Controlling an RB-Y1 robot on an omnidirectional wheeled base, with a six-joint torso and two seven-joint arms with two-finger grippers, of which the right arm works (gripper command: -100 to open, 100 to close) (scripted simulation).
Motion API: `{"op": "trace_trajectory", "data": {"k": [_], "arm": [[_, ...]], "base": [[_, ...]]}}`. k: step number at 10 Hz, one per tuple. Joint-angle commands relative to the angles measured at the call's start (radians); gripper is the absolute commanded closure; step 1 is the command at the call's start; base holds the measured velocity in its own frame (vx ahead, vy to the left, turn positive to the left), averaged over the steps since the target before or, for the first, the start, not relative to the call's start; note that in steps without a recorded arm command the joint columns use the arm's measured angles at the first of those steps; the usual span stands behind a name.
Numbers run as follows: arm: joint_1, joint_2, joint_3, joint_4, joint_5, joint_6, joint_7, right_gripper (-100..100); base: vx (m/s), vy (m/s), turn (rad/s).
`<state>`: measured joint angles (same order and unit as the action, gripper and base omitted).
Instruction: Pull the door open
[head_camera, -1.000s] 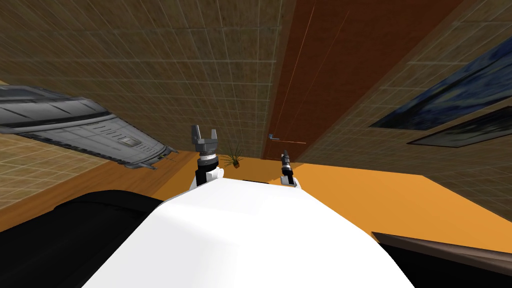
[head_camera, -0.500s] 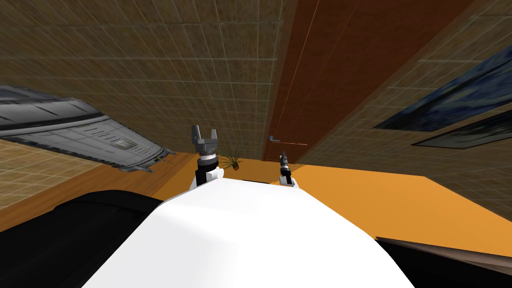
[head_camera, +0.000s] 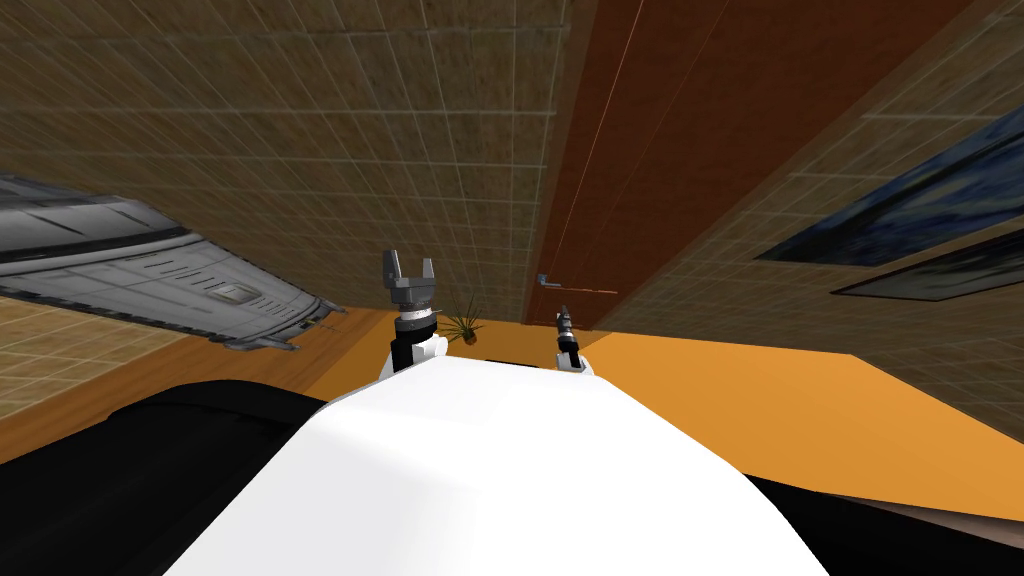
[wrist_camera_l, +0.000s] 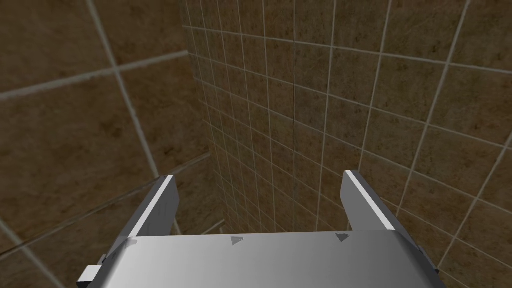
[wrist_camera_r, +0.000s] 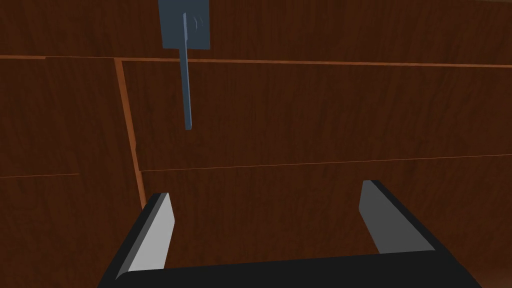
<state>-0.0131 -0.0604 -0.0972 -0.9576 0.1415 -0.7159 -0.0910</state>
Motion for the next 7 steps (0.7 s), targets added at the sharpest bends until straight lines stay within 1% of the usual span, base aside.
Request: {"op": "trace_trajectory", "data": {"k": [1, 4, 7], "arm": [[-0.010, 0.003, -0.002, 0.035, 0.003, -0.011, -0.006, -100], [-0.033, 0.011, -0.005, 0.096, 0.008, -0.026, -0.013, -100], [-0.051, 0.019, -0.008, 0.146, 0.013, -0.038, -0.020, -100]], "base": [[0.103, 0.010, -0.011], [0.096, 0.005, -0.012], [0.091, 0.001, -0.013]]}}
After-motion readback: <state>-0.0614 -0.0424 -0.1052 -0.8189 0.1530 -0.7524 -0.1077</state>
